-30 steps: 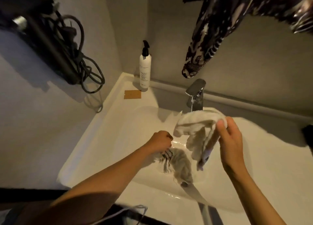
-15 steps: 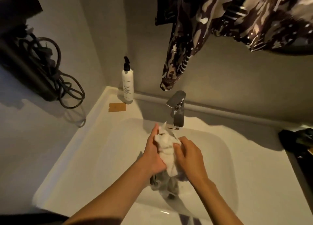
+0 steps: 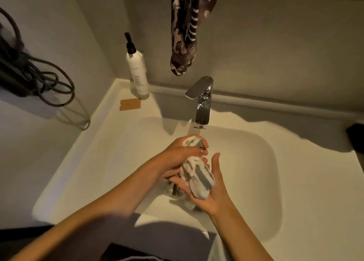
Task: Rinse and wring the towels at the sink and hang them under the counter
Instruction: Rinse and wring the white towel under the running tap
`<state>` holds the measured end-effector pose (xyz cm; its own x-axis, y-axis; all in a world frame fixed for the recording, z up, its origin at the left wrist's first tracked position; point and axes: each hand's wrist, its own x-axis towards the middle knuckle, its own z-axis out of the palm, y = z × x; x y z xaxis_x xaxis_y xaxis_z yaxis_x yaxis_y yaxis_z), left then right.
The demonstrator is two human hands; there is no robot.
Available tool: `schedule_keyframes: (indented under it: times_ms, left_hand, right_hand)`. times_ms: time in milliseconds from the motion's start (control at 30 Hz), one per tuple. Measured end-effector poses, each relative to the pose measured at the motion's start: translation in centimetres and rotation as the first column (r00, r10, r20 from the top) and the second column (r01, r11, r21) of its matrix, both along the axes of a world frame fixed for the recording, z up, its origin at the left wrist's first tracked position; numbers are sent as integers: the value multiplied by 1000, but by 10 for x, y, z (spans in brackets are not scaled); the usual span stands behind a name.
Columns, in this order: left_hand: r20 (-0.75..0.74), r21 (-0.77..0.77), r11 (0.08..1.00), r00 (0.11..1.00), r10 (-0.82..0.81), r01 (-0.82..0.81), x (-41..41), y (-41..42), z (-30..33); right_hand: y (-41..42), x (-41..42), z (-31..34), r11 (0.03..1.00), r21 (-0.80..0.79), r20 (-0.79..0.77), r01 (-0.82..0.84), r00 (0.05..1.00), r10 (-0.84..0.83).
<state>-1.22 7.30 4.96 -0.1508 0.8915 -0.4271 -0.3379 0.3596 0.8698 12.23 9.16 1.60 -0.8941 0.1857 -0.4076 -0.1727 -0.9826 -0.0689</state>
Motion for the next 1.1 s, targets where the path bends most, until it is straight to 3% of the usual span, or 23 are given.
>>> schedule_keyframes:
  times_ms: [100,167,267,333,400,500,667,833,1100]
  left_hand:
    - [-184,-17,989,972,-146,145,-1,6,7]
    - [-219,-18,985,961,-170,171,1,9,12]
    - [-256,-12,992,959,-124,125,3,18,15]
    - [-251,-18,999,967,-39,36,5,24,14]
    - [-313,-57,997,949,35,-56,7,29,6]
    - [-419,-157,969,901,110,-192,14,32,-8]
    - [-497,-253,907,850,176,-336,21,31,-27]
    - [-515,-321,849,829,216,-420,23,24,-45]
    - [-519,-425,743,812,267,-516,28,6,-64]
  right_hand:
    - [4,6,-5,995,97,140,12,990,-26]
    - [9,9,1,994,68,72,-82,994,77]
    - [19,12,6,982,114,8,-153,988,153]
    - [23,8,11,953,248,98,-173,983,154]
    - [25,3,9,860,446,302,-248,946,116]
    - [22,-3,7,625,640,569,-447,822,5]
    - [16,-15,-10,253,709,705,-658,666,-242]
    - [2,-21,-22,95,621,749,-778,554,-362]
    - [-25,-15,-30,-102,515,751,-851,505,-425]
